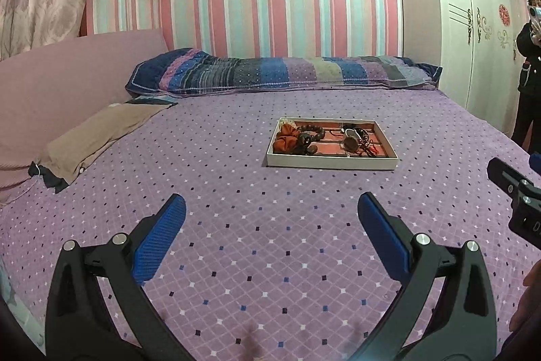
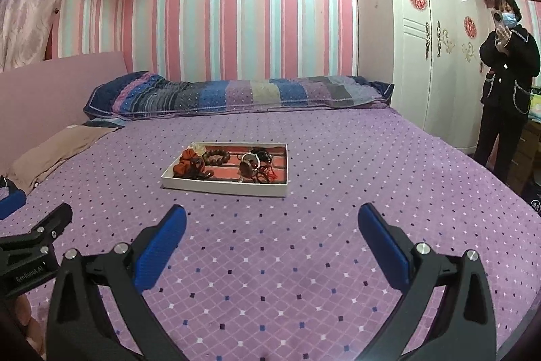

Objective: Organize jewelry

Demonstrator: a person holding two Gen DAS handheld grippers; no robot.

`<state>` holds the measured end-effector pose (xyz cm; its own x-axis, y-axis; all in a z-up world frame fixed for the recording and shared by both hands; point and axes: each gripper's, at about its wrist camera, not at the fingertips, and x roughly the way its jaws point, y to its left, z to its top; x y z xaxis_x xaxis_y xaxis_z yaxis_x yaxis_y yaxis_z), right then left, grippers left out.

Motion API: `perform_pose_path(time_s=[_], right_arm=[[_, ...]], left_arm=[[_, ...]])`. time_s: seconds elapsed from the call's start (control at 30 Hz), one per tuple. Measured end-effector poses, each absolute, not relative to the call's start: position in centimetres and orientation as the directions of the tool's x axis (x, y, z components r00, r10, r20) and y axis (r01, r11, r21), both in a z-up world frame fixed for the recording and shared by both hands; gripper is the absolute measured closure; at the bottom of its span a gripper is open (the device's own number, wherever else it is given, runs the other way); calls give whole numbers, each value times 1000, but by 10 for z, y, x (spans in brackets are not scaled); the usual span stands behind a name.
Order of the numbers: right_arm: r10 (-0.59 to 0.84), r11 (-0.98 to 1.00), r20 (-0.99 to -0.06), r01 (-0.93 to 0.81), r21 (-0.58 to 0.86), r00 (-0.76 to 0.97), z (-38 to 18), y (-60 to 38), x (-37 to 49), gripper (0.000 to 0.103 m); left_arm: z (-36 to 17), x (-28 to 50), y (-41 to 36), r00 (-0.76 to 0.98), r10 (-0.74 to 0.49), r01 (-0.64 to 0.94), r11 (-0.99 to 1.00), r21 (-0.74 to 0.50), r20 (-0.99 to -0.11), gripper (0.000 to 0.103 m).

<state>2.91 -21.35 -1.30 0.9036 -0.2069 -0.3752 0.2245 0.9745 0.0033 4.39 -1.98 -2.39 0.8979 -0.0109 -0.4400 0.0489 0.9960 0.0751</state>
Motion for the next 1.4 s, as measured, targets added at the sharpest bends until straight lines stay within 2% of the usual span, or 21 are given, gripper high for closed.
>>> perform_pose_path(time_s=[1.4], right_arm=[[-235,969,-361,247,-13,903,-11,-211,23,2]], left_arm=[[-20,38,-21,903,-37,66,996,53,-427,3]])
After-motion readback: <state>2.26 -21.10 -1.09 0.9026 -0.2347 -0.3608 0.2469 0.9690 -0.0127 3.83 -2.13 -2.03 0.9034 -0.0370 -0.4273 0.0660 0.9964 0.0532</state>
